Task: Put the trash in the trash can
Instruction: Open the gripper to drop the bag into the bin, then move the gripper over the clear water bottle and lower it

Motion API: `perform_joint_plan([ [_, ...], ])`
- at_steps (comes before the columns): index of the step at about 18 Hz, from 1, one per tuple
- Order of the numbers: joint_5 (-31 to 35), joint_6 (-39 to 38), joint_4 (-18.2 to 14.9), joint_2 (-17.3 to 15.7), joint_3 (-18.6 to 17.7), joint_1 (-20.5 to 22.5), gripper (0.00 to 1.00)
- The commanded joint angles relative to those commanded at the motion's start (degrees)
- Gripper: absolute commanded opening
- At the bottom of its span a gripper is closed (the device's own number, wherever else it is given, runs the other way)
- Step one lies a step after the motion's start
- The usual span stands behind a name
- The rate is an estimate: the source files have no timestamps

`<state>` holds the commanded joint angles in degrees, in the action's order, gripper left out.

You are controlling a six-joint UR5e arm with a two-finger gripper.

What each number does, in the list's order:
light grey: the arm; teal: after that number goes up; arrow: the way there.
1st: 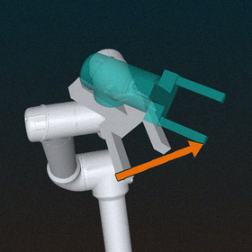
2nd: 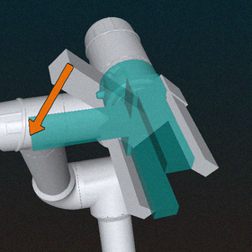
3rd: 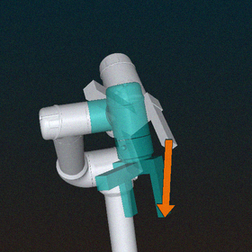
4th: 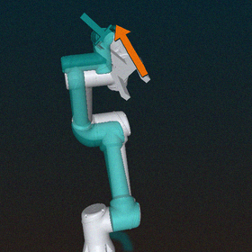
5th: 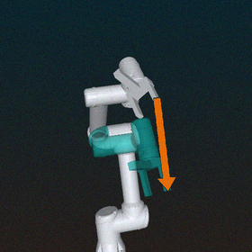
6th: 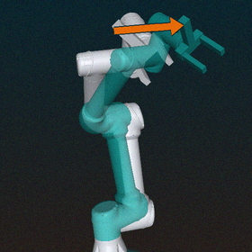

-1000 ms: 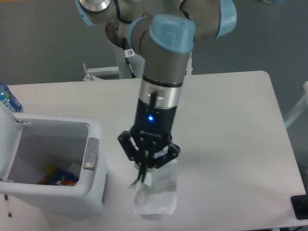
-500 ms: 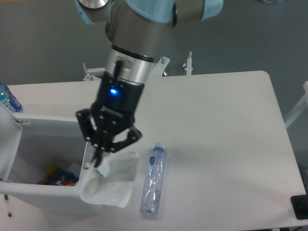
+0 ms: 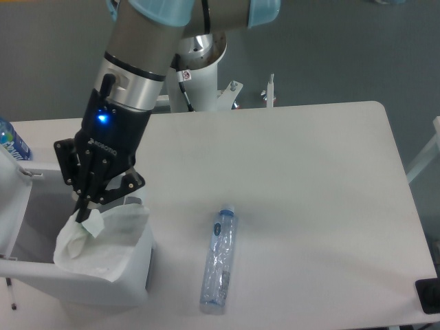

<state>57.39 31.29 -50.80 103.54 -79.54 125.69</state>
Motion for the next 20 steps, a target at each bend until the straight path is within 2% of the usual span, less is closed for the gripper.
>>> perform_joint_plan([
  [9, 0.1, 0.0, 0.0, 0.0, -0.3, 1.0, 0.79],
  [15, -0.1, 0.1, 0.0, 0.2, -0.3, 6.6, 0.83],
  [20, 0.4, -0.1, -0.7, 2.5, -1.3, 12.1, 0.95],
])
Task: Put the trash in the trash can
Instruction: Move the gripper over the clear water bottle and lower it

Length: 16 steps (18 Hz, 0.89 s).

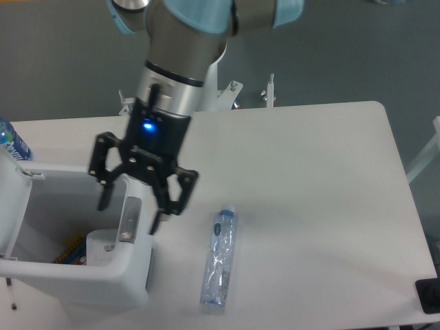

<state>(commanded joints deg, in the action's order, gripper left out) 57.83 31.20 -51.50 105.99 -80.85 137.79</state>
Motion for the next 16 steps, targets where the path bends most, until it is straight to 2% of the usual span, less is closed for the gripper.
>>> perform_joint_plan([
  [2, 0.1, -0.2, 0.0, 1.1, -1.6, 3.4, 0.96],
  [5, 0.3, 0.2, -0.2, 4.5, -1.6, 7.6, 0.99],
  [8, 1.8, 0.1, -0.4, 7.9, 0.7, 7.8, 1.0],
  [11, 6.6, 0.0, -1.8, 11.3, 3.0, 7.1, 1.0],
  [13, 8.3, 0.0, -4.0, 13.6, 5.4, 5.8, 1.0],
  [16, 12.6, -0.1, -11.1, 17.5, 10.0, 3.5, 1.0],
])
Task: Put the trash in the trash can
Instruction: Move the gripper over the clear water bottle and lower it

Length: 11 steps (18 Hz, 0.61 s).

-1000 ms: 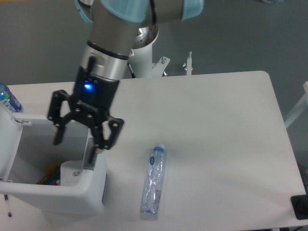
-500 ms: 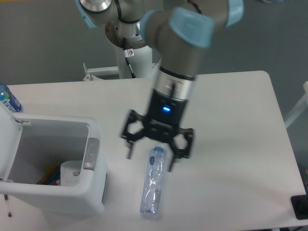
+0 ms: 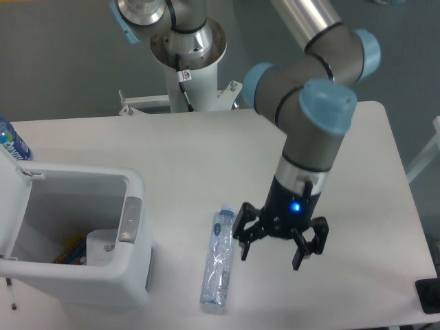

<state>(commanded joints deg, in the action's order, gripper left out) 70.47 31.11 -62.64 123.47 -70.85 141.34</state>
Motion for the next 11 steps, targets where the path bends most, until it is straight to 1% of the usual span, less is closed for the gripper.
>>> perform_joint_plan([
  [1, 1.8, 0.0, -1.9, 1.0, 1.1, -0.9, 1.0],
  [3, 4.8, -0.2, -3.4, 3.3, 2.6, -2.3, 1.0],
  [6, 7.8, -0.5, -3.5, 5.9, 4.2, -3.7, 1.0],
  [8, 8.1, -0.6, -3.6, 7.7, 6.1, -4.1, 1.0],
  [11, 8.3, -0.5, -3.7, 8.9, 6.3, -4.8, 1.0],
])
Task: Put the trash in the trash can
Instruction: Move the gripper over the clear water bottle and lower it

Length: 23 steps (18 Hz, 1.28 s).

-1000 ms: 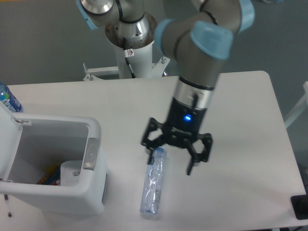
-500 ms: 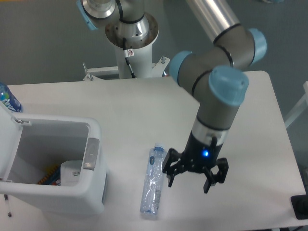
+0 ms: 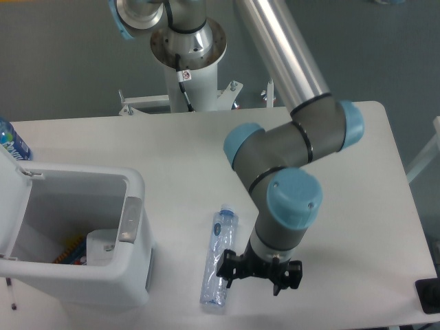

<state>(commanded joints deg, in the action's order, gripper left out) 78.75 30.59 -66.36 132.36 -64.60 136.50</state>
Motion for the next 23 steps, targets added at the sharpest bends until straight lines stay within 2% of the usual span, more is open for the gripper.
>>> perform_joint_plan([
  [2, 1.7, 0.0, -1.0, 1.8, 0.9, -1.2, 1.0],
  [5, 3.6, 0.4, -4.4, 2.8, 1.6, -2.3, 1.0],
  [17, 4.2, 0.1, -4.5, 5.7, 1.8, -4.8, 0.98],
  [22, 6.7, 0.0, -4.6, 5.8, 1.3, -5.6, 0.81],
  [23, 6.8, 0.0, -4.5, 5.8, 1.2, -5.6, 0.8],
])
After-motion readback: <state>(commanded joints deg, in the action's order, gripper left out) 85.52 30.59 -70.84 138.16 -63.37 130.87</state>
